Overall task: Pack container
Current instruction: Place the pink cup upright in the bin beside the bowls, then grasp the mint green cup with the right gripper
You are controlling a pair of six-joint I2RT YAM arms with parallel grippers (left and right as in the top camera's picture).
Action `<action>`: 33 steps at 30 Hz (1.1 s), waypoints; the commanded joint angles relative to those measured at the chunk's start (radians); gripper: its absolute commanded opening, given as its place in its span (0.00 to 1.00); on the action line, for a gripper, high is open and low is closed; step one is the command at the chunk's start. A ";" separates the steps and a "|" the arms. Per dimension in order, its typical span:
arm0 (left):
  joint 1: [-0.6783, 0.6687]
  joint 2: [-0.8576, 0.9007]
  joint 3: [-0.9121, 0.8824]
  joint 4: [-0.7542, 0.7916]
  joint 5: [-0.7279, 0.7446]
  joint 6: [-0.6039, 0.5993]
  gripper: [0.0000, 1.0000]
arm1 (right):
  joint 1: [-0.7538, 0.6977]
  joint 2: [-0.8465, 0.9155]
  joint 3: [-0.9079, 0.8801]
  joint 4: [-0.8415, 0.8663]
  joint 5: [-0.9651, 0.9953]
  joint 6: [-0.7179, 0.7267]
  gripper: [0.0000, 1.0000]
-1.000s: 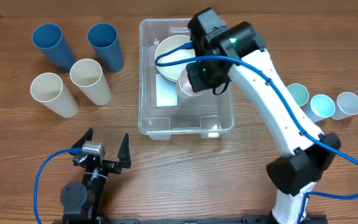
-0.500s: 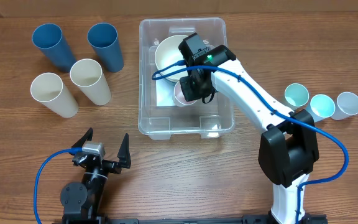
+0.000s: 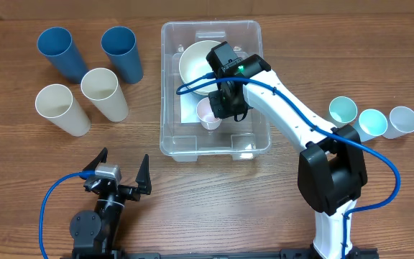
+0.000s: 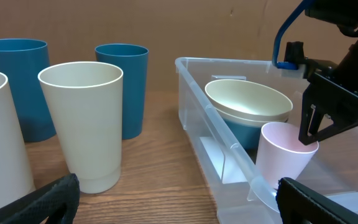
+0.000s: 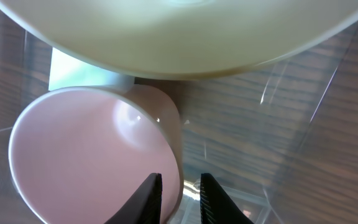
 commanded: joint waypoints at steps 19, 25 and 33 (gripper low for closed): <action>-0.007 -0.008 -0.003 0.001 0.016 0.026 1.00 | -0.609 -0.122 0.411 -0.452 0.020 0.246 0.38; -0.007 -0.008 -0.003 0.001 0.016 0.026 1.00 | -0.796 -0.122 0.227 -0.483 0.017 0.226 0.38; -0.007 -0.008 -0.003 0.001 0.016 0.026 1.00 | -0.796 -0.122 -0.056 -0.286 0.016 0.253 0.38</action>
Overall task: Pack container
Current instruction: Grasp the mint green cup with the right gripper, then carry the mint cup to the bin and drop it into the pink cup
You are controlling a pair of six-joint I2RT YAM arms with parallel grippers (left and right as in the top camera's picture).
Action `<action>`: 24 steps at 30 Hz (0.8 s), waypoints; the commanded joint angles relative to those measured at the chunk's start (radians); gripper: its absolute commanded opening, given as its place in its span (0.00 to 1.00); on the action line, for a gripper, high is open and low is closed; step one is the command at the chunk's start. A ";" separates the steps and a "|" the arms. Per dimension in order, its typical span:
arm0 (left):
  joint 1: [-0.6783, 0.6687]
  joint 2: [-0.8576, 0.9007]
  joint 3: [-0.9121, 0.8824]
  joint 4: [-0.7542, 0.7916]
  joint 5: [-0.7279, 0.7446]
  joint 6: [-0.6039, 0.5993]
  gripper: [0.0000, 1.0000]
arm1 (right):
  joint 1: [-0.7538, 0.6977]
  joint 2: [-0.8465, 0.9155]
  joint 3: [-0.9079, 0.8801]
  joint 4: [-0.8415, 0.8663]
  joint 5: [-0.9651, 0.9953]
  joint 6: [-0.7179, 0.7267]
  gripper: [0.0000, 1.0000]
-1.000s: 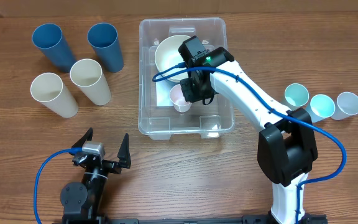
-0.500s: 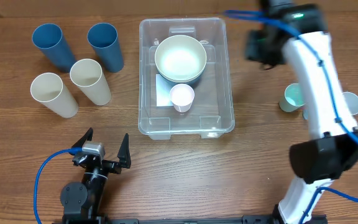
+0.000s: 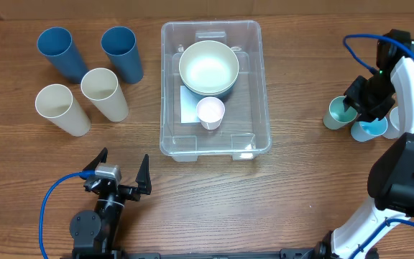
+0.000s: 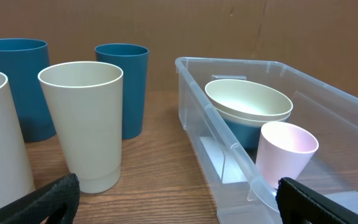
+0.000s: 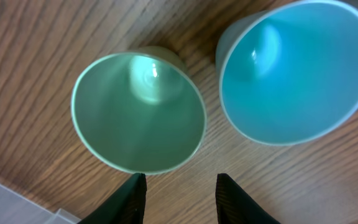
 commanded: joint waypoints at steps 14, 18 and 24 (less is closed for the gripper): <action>-0.007 -0.008 -0.003 0.001 0.016 0.026 1.00 | -0.001 -0.014 -0.202 0.212 -0.012 0.032 0.04; -0.007 -0.008 -0.003 0.001 0.016 0.026 1.00 | -0.001 -0.014 -0.200 0.219 -0.008 -0.013 0.04; -0.007 -0.008 -0.003 0.001 0.016 0.026 1.00 | 0.010 -0.048 -0.070 0.153 -0.008 -0.103 0.04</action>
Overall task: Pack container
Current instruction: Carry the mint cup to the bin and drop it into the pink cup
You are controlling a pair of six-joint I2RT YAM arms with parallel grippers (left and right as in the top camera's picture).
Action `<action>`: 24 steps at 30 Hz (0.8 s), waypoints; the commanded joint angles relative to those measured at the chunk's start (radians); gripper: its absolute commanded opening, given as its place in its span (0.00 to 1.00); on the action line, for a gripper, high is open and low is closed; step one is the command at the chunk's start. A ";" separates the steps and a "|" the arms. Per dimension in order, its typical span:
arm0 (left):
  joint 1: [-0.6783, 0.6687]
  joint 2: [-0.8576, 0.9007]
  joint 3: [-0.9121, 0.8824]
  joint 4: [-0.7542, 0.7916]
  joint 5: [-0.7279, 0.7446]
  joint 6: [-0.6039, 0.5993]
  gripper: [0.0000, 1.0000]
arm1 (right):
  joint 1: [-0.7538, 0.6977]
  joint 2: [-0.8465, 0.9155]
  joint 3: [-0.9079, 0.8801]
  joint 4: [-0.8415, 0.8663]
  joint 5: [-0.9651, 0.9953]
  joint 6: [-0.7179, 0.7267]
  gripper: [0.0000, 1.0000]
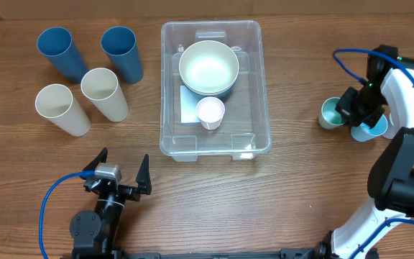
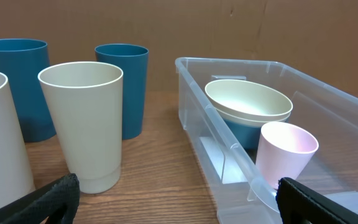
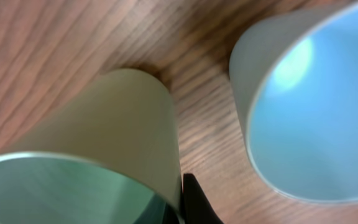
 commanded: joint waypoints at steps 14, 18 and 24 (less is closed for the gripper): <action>-0.007 -0.008 -0.003 0.001 0.016 0.026 1.00 | 0.540 -0.118 0.602 -0.320 -0.037 -0.148 0.04; -0.007 -0.008 -0.003 0.001 0.016 0.026 1.00 | 0.666 -0.116 0.516 -0.280 0.016 -0.144 0.04; -0.007 -0.007 -0.003 0.001 0.016 0.026 1.00 | 0.703 -0.116 0.360 -0.179 -0.060 -0.150 0.04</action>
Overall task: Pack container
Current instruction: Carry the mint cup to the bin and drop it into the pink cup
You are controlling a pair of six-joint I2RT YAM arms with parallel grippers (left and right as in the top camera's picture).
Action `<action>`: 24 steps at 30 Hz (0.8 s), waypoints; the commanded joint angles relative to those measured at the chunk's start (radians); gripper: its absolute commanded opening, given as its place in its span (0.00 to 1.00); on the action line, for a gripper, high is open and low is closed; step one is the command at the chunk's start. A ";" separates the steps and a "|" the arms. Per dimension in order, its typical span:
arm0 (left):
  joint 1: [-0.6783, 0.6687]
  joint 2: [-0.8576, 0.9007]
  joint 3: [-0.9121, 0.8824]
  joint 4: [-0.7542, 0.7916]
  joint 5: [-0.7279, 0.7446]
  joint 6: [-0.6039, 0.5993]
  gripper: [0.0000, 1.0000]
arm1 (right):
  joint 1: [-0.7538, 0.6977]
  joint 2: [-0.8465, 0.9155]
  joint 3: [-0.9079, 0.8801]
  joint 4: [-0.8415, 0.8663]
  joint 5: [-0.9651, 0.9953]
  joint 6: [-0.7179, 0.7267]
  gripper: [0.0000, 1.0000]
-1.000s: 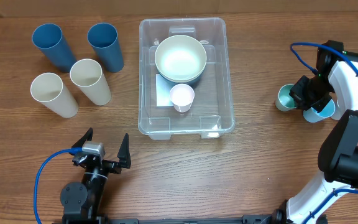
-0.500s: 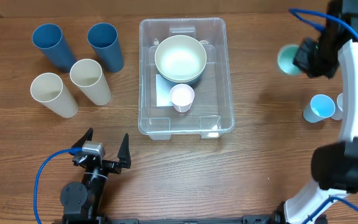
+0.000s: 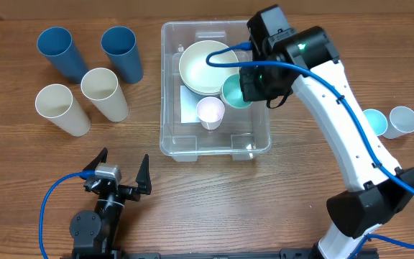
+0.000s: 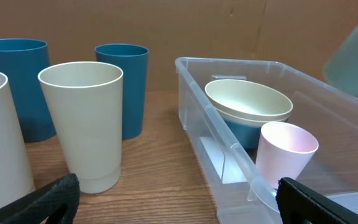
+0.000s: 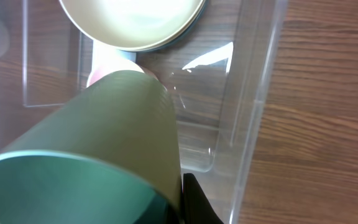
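A clear plastic container (image 3: pixel 167 108) sits mid-table. Inside it are a cream bowl (image 3: pixel 207 66) stacked on a blue one, and a pink cup (image 3: pixel 210 111) standing in front of them. My right gripper (image 3: pixel 249 88) is shut on the wall of a green cup (image 3: pixel 234 92), held tilted over the container's right half beside the bowl. The right wrist view shows the green cup (image 5: pixel 104 143) filling the left, with the gripper (image 5: pixel 178 202) pinching its rim. My left gripper (image 3: pixel 121 176) rests open near the front left, holding nothing, and appears low in the left wrist view (image 4: pixel 179 208).
Two tall blue cups (image 3: pixel 57 52) and two tall cream cups (image 3: pixel 103 92) stand left of the container. A light blue cup (image 3: pixel 374 122) and a pale grey cup (image 3: pixel 403 119) stand at the right edge. A white label lies on the container floor.
My right gripper, then shut on the green cup at the table's right side beside the blue cups, now holds that cup over the container next to the bowl. The left arm is unchanged.
First my right gripper was inside the container at the pink cup's rim. Then the pink cup stood alone in the container and the gripper was open above the green cup at the right. It then gripped the green cup's wall, and now holds it over the container.
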 commanded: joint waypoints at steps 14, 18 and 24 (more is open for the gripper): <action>-0.007 -0.008 -0.003 0.001 0.016 0.026 1.00 | 0.081 0.017 -0.117 0.190 -0.064 -0.054 0.04; -0.007 -0.008 -0.003 0.001 0.016 0.026 1.00 | 0.081 0.061 -0.117 0.188 -0.064 -0.054 0.04; -0.007 -0.008 -0.003 0.001 0.016 0.026 1.00 | 0.081 0.104 -0.117 0.190 -0.064 -0.053 0.05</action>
